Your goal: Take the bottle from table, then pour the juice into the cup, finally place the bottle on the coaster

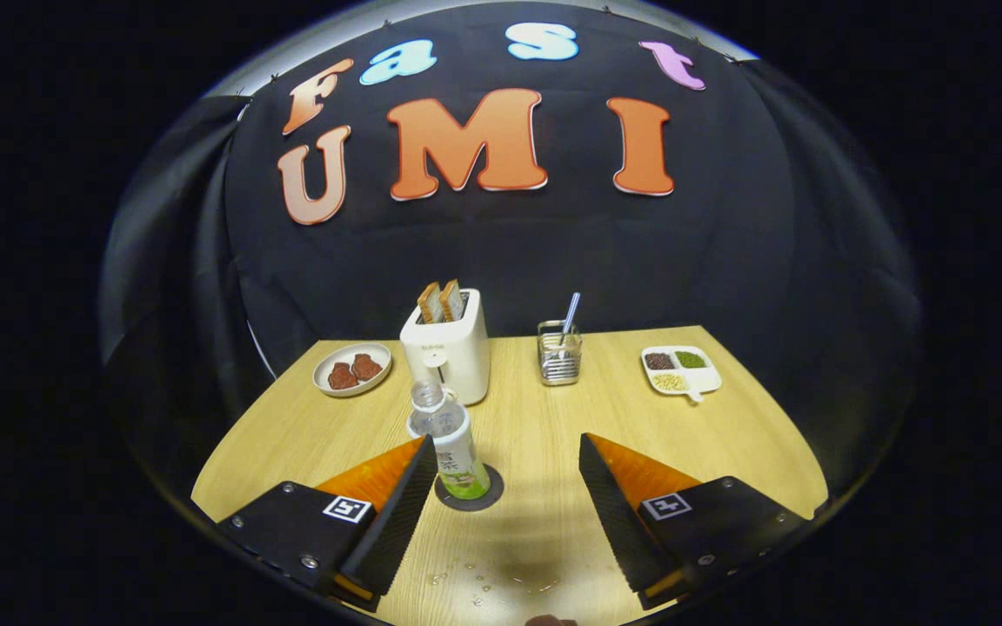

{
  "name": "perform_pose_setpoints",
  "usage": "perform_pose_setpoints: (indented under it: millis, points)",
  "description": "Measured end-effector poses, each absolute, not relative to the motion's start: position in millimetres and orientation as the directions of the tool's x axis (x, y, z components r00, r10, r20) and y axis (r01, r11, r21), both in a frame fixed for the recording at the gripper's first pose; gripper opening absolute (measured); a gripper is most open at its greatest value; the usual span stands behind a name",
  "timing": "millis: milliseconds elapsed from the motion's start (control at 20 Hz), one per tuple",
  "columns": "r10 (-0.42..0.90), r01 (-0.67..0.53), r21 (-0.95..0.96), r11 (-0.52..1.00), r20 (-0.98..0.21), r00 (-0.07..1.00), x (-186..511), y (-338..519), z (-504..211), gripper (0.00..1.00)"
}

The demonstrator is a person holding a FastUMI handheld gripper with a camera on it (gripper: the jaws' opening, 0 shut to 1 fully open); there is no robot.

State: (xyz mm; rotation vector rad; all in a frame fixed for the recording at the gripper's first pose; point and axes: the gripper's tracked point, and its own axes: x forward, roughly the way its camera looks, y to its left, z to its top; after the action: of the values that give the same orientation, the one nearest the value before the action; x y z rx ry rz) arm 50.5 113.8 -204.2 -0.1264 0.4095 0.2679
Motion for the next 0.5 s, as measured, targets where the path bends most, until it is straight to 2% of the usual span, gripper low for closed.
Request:
perform_pose_setpoints:
  millis: [300,500]
  points:
    - [0.081,-0.117,-0.11,0.987,-0.285,0.955,34,32,-116,0.97]
    - [0.029,-0.058,-0.121,0.991,-0.226,0.974,29,-4,-78,0.97]
